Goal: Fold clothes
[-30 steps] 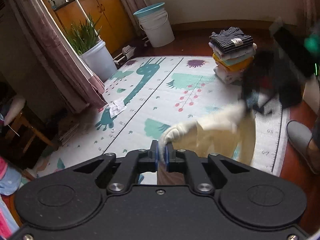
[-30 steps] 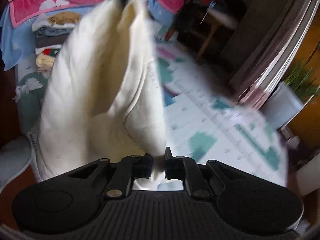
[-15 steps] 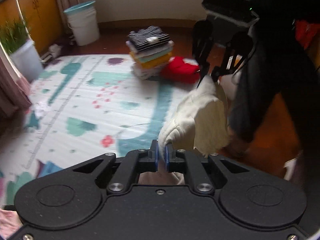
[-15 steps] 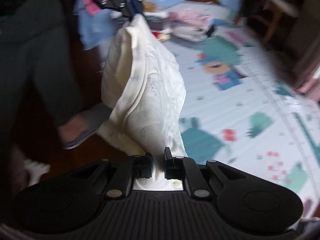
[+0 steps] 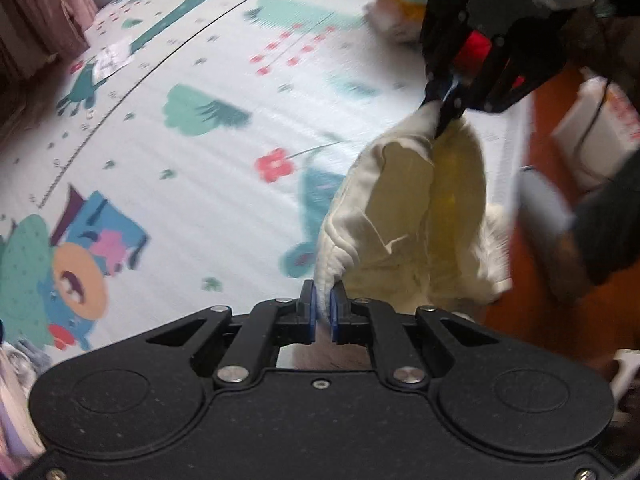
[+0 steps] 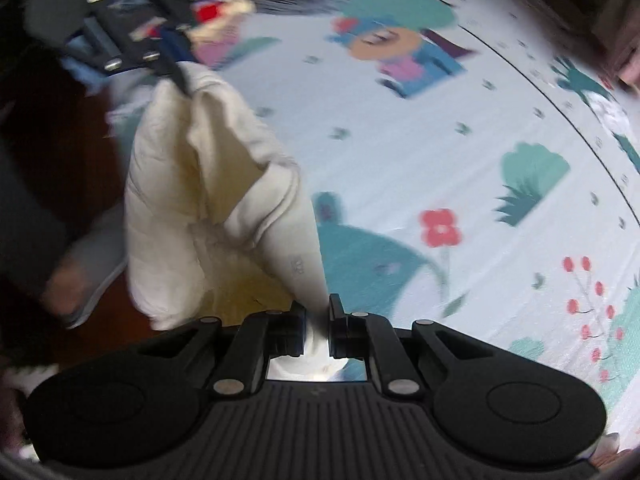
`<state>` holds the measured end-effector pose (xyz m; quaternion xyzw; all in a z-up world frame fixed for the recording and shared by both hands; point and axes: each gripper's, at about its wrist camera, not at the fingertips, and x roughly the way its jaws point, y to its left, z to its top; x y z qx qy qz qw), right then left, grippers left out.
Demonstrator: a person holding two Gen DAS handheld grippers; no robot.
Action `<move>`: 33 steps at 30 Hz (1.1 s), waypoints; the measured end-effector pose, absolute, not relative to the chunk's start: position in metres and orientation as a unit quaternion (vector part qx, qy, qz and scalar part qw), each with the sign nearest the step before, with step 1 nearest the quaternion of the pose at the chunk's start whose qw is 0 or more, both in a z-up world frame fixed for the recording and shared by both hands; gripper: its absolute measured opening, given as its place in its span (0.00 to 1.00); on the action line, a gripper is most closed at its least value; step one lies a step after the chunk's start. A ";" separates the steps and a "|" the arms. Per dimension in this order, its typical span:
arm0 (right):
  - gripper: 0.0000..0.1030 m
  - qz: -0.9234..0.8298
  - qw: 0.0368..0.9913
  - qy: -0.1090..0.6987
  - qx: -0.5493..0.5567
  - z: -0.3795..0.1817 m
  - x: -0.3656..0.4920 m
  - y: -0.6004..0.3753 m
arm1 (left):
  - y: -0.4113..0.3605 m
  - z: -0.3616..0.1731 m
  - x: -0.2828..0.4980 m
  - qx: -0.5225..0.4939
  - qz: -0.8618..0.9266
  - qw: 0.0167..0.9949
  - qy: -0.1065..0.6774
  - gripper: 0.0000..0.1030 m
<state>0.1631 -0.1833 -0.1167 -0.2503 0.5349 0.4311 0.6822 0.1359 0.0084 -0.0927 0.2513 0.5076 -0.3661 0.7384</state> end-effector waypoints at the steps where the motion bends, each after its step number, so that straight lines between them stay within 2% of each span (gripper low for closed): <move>1: 0.12 0.425 0.685 0.539 -0.245 -0.128 0.176 -0.183 | 0.012 -0.098 0.148 0.249 -0.358 0.742 0.510 0.06; 13: 0.13 0.323 0.742 0.551 -0.203 -0.219 0.286 -0.182 | 0.035 -0.184 0.269 0.204 -0.287 0.765 0.540 0.06; 15: 0.27 0.287 0.762 0.541 -0.211 -0.232 0.297 -0.176 | 0.035 -0.195 0.284 0.199 -0.272 0.769 0.544 0.06; 16: 0.43 0.264 0.773 0.534 -0.217 -0.239 0.303 -0.174 | 0.034 -0.201 0.289 0.204 -0.254 0.776 0.539 0.07; 17: 0.54 0.240 0.785 0.525 -0.226 -0.245 0.306 -0.171 | 0.033 -0.207 0.295 0.209 -0.237 0.784 0.535 0.14; 18: 0.55 0.228 0.792 0.520 -0.225 -0.251 0.310 -0.169 | 0.032 -0.213 0.300 0.213 -0.219 0.791 0.530 0.27; 20: 0.57 0.219 0.801 0.511 -0.221 -0.255 0.313 -0.166 | 0.031 -0.219 0.307 0.219 -0.192 0.805 0.517 0.41; 22: 0.61 0.220 0.809 0.494 -0.230 -0.251 0.309 -0.166 | 0.029 -0.215 0.305 0.218 -0.198 0.811 0.505 0.40; 25: 0.81 0.236 0.819 0.476 -0.218 -0.237 0.298 -0.175 | 0.026 -0.199 0.293 0.215 -0.207 0.826 0.479 0.41; 27: 0.83 0.244 0.821 0.473 -0.206 -0.230 0.290 -0.185 | 0.028 -0.189 0.284 0.199 -0.207 0.836 0.468 0.45; 33: 0.81 0.304 0.821 0.449 -0.177 -0.202 0.235 -0.217 | 0.026 -0.168 0.237 0.188 -0.259 0.839 0.441 0.46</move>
